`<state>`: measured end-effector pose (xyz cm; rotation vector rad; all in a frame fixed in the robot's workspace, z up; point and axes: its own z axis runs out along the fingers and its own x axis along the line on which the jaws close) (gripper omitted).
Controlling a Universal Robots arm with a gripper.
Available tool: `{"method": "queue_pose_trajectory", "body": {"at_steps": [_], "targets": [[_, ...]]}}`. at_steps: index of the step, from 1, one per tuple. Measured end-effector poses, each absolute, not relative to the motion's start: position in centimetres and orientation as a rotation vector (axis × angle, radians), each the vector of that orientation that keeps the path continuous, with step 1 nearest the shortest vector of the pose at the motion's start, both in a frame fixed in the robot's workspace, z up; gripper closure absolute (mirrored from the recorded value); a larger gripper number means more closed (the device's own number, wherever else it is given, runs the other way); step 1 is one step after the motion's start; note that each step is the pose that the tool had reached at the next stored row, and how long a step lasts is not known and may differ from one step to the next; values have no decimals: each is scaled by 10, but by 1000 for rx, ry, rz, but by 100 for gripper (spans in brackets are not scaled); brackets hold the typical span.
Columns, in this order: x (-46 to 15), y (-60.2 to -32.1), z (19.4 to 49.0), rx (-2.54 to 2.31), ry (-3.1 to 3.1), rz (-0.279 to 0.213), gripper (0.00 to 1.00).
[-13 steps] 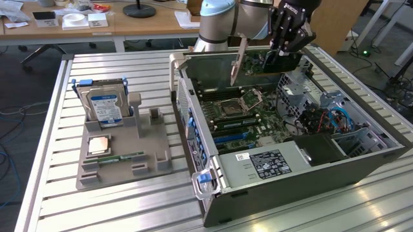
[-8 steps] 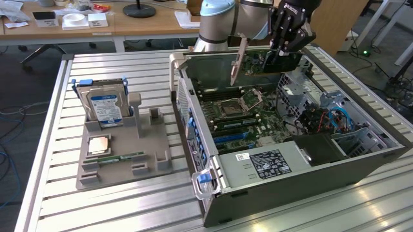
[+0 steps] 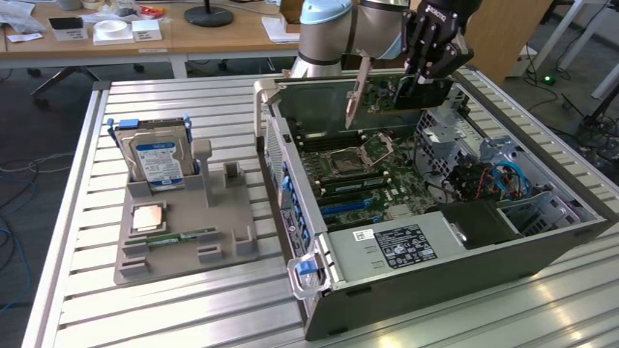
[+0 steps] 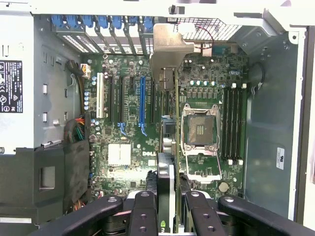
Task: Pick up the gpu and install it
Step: 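Insert the gpu into the slot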
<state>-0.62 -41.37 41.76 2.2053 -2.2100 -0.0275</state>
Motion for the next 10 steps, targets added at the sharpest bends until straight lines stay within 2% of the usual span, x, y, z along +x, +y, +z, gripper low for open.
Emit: {"method": "queue_pose_trajectory", "body": {"at_steps": [10], "targets": [[-6, -414, 413, 2205, -2210, -27, 73]]}}
